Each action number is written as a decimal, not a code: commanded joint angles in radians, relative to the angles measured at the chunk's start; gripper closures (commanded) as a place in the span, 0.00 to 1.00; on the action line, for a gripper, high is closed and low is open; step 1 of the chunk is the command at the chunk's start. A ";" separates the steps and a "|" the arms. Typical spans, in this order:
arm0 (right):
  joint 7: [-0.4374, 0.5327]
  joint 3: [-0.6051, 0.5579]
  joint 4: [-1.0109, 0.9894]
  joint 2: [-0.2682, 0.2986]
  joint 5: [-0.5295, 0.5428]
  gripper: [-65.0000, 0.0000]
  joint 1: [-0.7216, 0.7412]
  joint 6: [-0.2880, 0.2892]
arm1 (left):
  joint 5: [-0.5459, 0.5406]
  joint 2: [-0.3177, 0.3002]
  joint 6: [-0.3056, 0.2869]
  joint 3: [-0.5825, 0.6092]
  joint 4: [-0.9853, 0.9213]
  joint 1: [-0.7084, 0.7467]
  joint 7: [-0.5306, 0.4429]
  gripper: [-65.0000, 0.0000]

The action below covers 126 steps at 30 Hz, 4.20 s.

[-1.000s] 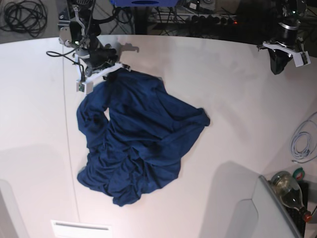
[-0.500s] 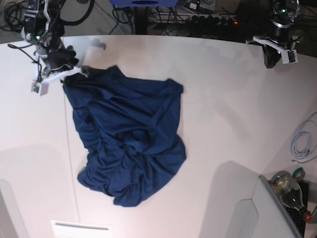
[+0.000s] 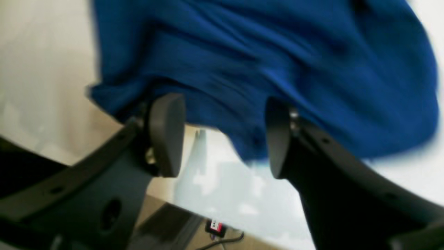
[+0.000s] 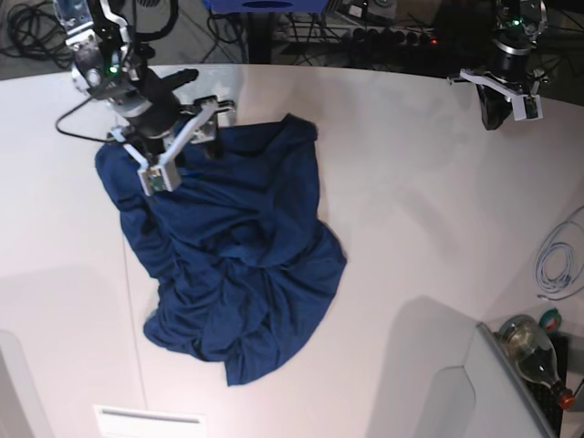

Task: Layout the t-shirt on the table in an organized manner, then fold the t-shirt properly
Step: 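Reach the right gripper into the shirt's middle and grasp a fold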

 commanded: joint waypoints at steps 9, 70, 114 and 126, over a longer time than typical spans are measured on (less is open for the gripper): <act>0.021 -0.166 -0.242 0.002 -0.100 0.35 0.155 -0.003 | -0.010 -0.012 0.001 -0.007 0.008 0.012 -0.022 0.62; 0.014 -0.234 -0.130 0.025 -0.103 1.00 0.067 -0.003 | -0.003 -0.013 0.001 -0.007 -0.034 0.004 -0.022 0.45; -0.014 -0.224 -0.587 -0.207 -0.097 0.85 0.480 -0.002 | -0.007 -0.026 -0.001 -0.160 -0.042 0.004 -0.022 0.45; -0.080 -0.461 -0.383 -0.247 -0.097 1.00 0.438 0.003 | -0.004 -0.027 -0.001 -0.166 -0.041 0.004 -0.022 0.45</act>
